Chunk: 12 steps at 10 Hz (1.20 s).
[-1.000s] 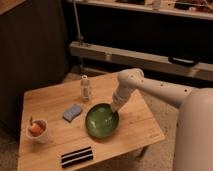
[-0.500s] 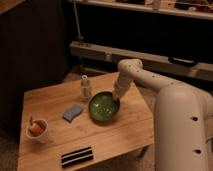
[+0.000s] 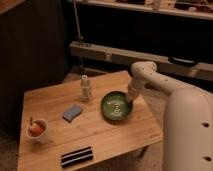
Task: Drag the ceramic bowl in a circle
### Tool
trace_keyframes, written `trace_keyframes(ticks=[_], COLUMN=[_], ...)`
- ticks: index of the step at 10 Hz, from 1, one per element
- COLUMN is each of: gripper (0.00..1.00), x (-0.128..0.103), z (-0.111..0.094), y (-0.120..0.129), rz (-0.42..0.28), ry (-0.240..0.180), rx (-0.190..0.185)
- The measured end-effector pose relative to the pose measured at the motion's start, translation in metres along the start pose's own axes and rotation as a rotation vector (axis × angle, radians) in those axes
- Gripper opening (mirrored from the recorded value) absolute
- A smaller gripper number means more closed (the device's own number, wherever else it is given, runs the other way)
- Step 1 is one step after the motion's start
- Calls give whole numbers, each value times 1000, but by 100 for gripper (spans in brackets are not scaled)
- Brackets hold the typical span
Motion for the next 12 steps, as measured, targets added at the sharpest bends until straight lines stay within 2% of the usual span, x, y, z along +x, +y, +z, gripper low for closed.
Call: trace_keyframes(ticks=[2,4,7,9,11,12], gripper=[0,0,0,0,0,0], x=[35,67,113,144,154,150], z=[-8,-9,-15,-14,-7,-2], y=[-18,-6,37,65,96,123], rz=[3,-29,-122,-183,-238,-268], ry=[18,33,54,82,88,85], rx=[-5,-23,-64,-86,-102,-118])
